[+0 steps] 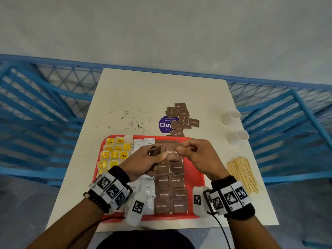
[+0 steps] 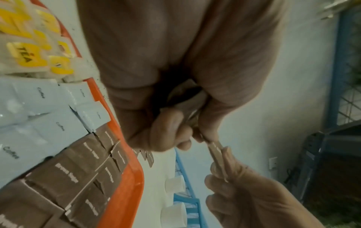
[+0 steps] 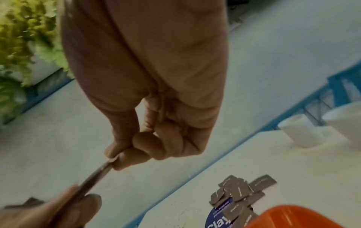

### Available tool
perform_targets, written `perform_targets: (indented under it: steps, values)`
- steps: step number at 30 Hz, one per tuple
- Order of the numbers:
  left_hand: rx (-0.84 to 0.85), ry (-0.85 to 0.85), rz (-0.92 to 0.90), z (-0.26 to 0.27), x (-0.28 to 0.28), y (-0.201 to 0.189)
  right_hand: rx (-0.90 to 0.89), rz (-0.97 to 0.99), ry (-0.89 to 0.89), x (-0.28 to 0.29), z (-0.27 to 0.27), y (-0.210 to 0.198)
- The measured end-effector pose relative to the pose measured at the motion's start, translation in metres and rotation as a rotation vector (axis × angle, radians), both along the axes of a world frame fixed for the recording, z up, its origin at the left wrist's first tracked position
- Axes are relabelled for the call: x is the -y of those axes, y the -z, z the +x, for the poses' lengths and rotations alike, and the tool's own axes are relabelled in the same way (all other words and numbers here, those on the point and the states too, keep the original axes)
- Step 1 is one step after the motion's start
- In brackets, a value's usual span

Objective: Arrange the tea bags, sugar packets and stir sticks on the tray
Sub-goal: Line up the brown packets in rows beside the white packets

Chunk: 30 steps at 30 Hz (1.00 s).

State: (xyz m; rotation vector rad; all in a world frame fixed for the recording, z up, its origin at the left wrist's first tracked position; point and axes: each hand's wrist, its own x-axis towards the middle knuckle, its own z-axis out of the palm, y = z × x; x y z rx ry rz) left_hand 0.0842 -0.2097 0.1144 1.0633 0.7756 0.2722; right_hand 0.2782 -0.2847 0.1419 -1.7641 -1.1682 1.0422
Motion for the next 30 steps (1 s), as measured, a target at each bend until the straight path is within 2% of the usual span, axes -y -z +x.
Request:
perform_targets:
  steps: [4, 8, 11, 16, 19, 22, 25, 27, 30]
  values:
    - [0.0, -0.026, -0.008, 0.001, 0.003, 0.007, -0.233, -0.026, 0.044, 0.009, 0.0, 0.004]
    - [-0.103, 0.017, 0.024, -0.01, 0.012, 0.024, -0.321, -0.054, 0.118, 0.025, -0.011, 0.022]
    - [-0.143, 0.03, -0.033, -0.022, 0.026, 0.039, -0.363, -0.174, 0.126, 0.039, -0.015, 0.047]
    - [-0.207, -0.05, -0.196, -0.06, 0.04, 0.06, -0.207, -0.386, 0.136, 0.055, -0.02, 0.098]
    - [-0.134, -0.154, -0.415, -0.085, 0.041, 0.067, -0.067, -0.482, 0.156, 0.056, -0.024, 0.117]
    - [-0.012, -0.265, -0.587, -0.097, 0.042, 0.066, -0.063, -0.519, 0.172, 0.055, -0.033, 0.125]
    - [0.067, -0.283, -0.655, -0.095, 0.044, 0.062, -0.023, -0.517, 0.214, 0.054, -0.039, 0.133]
    - [0.113, -0.264, -0.679, -0.092, 0.044, 0.059, 0.082, -0.48, 0.23, 0.054, -0.042, 0.131]
    - [0.189, -0.182, -0.677, -0.086, 0.044, 0.057, 0.205, -0.363, 0.227, 0.052, -0.045, 0.111]
